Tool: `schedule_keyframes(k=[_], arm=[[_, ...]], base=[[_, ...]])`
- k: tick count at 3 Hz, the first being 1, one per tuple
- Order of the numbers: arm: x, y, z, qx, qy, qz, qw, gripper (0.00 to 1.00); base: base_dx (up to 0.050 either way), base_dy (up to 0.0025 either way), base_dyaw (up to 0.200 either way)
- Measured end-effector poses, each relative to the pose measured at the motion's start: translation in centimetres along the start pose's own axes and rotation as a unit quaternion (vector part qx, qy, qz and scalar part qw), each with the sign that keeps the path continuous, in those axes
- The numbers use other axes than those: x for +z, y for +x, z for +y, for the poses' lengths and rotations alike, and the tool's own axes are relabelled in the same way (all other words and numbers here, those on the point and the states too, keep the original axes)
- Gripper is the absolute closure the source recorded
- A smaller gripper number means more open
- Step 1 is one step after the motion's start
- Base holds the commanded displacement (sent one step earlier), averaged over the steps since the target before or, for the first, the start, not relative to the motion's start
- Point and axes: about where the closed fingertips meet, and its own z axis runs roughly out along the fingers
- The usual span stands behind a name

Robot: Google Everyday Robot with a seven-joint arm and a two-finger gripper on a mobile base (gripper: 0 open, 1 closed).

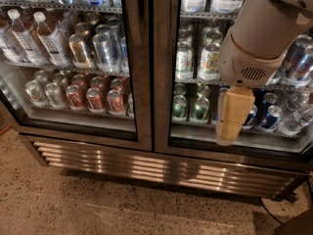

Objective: Open right fridge door

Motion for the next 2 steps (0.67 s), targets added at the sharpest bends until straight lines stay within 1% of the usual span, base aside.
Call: schedule_keyframes(k=[1,2], arm=[[3.71,0.36,0.05,0.006,-0.036,-0.001,0.9993,0.00],[3.71,0.36,0.05,0.006,-0.036,-0.002,0.9993,0.00]], base=[[0.000,0.00000,0.000],[0.000,0.00000,0.000]])
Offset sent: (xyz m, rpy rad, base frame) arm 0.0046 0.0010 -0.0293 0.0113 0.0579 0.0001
